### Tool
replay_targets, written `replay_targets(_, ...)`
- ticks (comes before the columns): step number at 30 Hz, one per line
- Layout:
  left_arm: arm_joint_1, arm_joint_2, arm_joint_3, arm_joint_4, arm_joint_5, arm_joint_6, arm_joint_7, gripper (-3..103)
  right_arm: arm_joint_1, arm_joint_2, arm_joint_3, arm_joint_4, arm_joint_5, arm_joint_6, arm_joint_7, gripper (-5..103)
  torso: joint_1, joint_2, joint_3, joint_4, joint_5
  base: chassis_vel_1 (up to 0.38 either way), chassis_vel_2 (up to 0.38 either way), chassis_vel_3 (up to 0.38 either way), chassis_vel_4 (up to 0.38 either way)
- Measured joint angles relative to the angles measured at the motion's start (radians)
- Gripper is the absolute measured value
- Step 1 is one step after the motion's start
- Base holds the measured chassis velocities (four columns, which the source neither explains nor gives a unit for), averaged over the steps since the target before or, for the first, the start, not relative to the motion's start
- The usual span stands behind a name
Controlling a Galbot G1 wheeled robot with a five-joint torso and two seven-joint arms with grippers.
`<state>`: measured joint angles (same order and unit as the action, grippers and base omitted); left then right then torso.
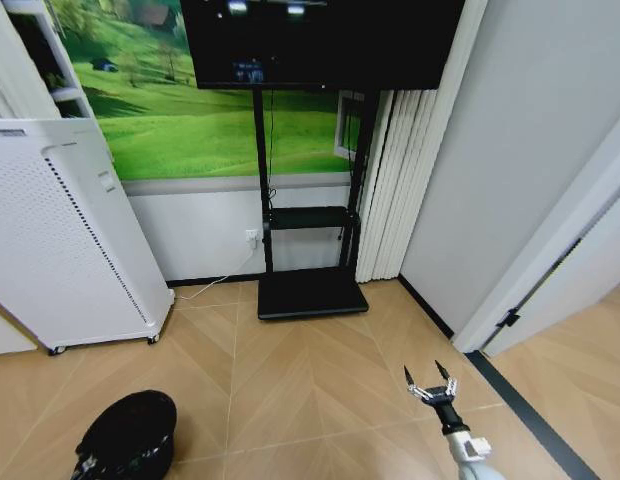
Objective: Pick up the trash bin and place the garbage on the floor into it.
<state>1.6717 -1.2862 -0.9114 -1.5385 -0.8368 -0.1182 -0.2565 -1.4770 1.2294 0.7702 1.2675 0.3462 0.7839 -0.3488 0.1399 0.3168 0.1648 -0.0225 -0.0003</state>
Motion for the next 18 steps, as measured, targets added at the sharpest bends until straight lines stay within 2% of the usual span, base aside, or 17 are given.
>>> replay_targets(7,-0.026,0.043,-0.041,0.074,-0.032,-0.004,0.0,7,0.014,-0.001,-0.008,-0.023,0.0,0.0,-0.003,100,0.0,0.0,0.0,0.0001,0.0002,0.0,0.0,0.0,0.0)
replay_targets(18,-0.046,0.059,-0.062,0.098,-0.044,0.0,-0.011,7,0.022,-0.01,-0.013,-0.038,0.002,0.001,-0.003,100,0.0,0.0,0.0,0.0,0.0002,0.0,0.0,0.0,0.0)
